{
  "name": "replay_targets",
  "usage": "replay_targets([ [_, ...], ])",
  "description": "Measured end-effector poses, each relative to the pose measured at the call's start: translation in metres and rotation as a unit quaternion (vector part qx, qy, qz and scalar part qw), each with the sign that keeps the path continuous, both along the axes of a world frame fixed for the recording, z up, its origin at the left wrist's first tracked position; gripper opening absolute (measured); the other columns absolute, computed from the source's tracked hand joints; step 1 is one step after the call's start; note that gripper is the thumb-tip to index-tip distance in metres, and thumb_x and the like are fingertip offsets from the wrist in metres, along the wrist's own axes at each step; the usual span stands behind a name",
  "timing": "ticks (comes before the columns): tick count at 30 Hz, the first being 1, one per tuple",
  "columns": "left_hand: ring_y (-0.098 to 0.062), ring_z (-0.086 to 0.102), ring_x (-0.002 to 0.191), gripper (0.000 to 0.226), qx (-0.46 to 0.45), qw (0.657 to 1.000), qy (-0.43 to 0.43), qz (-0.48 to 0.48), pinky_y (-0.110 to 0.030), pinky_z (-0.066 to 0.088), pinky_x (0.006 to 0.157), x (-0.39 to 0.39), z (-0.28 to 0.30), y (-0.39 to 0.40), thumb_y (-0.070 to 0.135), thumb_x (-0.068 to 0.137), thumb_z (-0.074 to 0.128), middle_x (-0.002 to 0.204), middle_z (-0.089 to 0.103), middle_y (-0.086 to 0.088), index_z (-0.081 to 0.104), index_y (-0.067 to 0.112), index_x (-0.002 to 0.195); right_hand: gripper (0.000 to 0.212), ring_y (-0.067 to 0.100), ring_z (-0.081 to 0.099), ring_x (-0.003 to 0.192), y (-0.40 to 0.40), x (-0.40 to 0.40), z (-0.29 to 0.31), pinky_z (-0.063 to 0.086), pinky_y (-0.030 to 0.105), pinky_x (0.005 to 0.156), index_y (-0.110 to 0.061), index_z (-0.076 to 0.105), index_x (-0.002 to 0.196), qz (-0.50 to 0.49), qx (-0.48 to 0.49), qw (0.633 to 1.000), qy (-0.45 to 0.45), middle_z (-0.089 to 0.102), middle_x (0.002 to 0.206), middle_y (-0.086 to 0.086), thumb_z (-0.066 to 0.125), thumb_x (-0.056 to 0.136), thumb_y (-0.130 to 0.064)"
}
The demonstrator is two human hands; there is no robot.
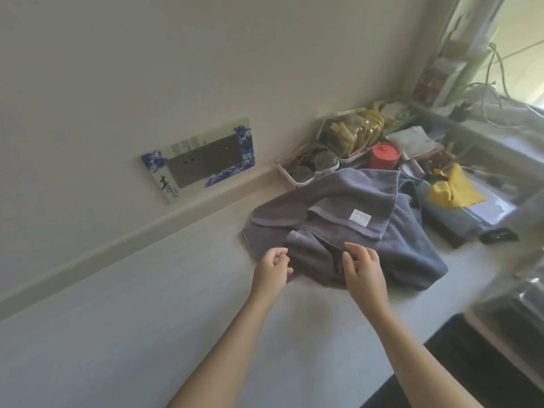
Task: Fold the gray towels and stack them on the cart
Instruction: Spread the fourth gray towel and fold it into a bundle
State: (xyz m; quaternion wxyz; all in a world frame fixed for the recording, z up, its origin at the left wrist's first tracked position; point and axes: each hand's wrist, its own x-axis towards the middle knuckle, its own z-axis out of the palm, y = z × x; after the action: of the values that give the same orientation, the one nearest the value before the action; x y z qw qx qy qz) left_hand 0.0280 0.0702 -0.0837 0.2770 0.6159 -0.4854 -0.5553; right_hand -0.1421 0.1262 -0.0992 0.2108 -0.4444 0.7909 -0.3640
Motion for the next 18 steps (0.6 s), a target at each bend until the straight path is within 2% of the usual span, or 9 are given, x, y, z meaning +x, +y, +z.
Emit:
replay_targets([
  [3, -0.014, 0.061, 0.084, 0.019, -0.003, 0.998, 0.055, 0.021, -0.021, 0.048, 0.062, -0.026, -0.001, -0.016, 0.012, 0.096, 0.043, 0.103, 0.061, -0.003, 0.056, 0.019, 0.108, 0.032, 0.016, 0.06, 0.072, -0.012, -0.019, 0.0, 0.047, 0.031, 0.083, -0.018, 0.056, 0.124, -0.017, -0.003, 1.0, -0.017, 0.046, 0.124, 0.007, 0.052, 0.093, -0.024],
  [7, -0.011, 0.06, 0.092, 0.023, 0.014, 0.993, 0.116, 0.019, -0.016, 0.05, 0.057, -0.065, -0.001, -0.038, 0.015, 0.098, 0.041, 0.111, 0.058, -0.006, 0.055, 0.02, 0.115, 0.037, 0.011, 0.057, 0.064, -0.029, -0.041, 0.001, 0.042, 0.026, 0.088, -0.022, 0.05, 0.131, -0.055, 0.002, 0.997, -0.052, 0.031, 0.142, 0.011, 0.05, 0.094, -0.027],
  [9, -0.015, 0.06, 0.099, 0.023, 0.044, 0.987, 0.15, 0.025, -0.018, 0.051, 0.059, -0.079, -0.002, -0.046, 0.016, 0.099, 0.041, 0.119, 0.056, -0.008, 0.055, 0.022, 0.117, 0.038, 0.018, 0.06, 0.076, -0.037, -0.049, 0.0, 0.039, 0.028, 0.096, -0.024, 0.049, 0.133, -0.069, 0.016, 0.995, -0.076, 0.022, 0.147, 0.011, 0.049, 0.095, -0.03],
  [11, -0.018, 0.056, 0.11, 0.028, 0.076, 0.982, 0.172, 0.016, -0.024, 0.052, 0.067, -0.093, -0.004, -0.054, 0.019, 0.1, 0.041, 0.13, 0.051, -0.008, 0.053, 0.022, 0.124, 0.039, 0.025, 0.058, 0.102, -0.045, -0.057, -0.005, 0.039, 0.036, 0.103, -0.024, 0.049, 0.133, -0.06, 0.025, 0.993, -0.101, 0.026, 0.145, 0.011, 0.048, 0.095, -0.032],
  [12, -0.018, 0.054, 0.113, 0.031, 0.089, 0.98, 0.178, 0.009, -0.026, 0.053, 0.071, -0.098, -0.005, -0.056, 0.021, 0.1, 0.04, 0.134, 0.049, -0.008, 0.051, 0.021, 0.129, 0.039, 0.028, 0.059, 0.103, -0.048, -0.06, -0.007, 0.045, 0.041, 0.098, -0.023, 0.05, 0.133, -0.048, 0.024, 0.992, -0.119, 0.033, 0.139, 0.01, 0.048, 0.095, -0.032],
  [13, -0.018, 0.052, 0.114, 0.033, 0.1, 0.978, 0.184, 0.001, -0.027, 0.053, 0.073, -0.102, -0.005, -0.058, 0.022, 0.101, 0.039, 0.137, 0.046, -0.009, 0.048, 0.02, 0.133, 0.039, 0.026, 0.063, 0.094, -0.051, -0.063, -0.006, 0.052, 0.041, 0.087, -0.022, 0.05, 0.133, -0.04, 0.02, 0.989, -0.141, 0.039, 0.132, 0.009, 0.047, 0.095, -0.031],
  [15, -0.019, 0.05, 0.117, 0.037, 0.119, 0.973, 0.199, -0.006, -0.029, 0.052, 0.077, -0.109, -0.004, -0.059, 0.023, 0.101, 0.037, 0.142, 0.042, -0.01, 0.044, 0.02, 0.137, 0.036, 0.013, 0.064, 0.074, -0.052, -0.066, -0.003, 0.054, 0.027, 0.065, -0.019, 0.052, 0.132, -0.028, 0.01, 0.984, -0.176, 0.05, 0.123, 0.008, 0.043, 0.098, -0.024],
  [16, -0.02, 0.048, 0.12, 0.038, 0.128, 0.97, 0.209, -0.005, -0.03, 0.052, 0.079, -0.111, -0.004, -0.058, 0.024, 0.102, 0.036, 0.144, 0.041, -0.011, 0.042, 0.021, 0.139, 0.034, 0.008, 0.063, 0.07, -0.05, -0.065, 0.0, 0.051, 0.022, 0.063, -0.019, 0.053, 0.13, -0.022, -0.002, 0.983, -0.184, 0.053, 0.12, 0.007, 0.042, 0.098, -0.021],
  [18, -0.022, 0.047, 0.124, 0.04, 0.14, 0.961, 0.238, -0.003, -0.032, 0.051, 0.082, -0.112, -0.003, -0.059, 0.028, 0.102, 0.035, 0.145, 0.039, -0.012, 0.038, 0.023, 0.141, 0.033, 0.008, 0.062, 0.078, -0.042, -0.057, 0.009, 0.048, 0.013, 0.066, -0.019, 0.056, 0.129, -0.001, -0.029, 0.979, -0.203, 0.057, 0.117, 0.005, 0.042, 0.098, -0.017],
])
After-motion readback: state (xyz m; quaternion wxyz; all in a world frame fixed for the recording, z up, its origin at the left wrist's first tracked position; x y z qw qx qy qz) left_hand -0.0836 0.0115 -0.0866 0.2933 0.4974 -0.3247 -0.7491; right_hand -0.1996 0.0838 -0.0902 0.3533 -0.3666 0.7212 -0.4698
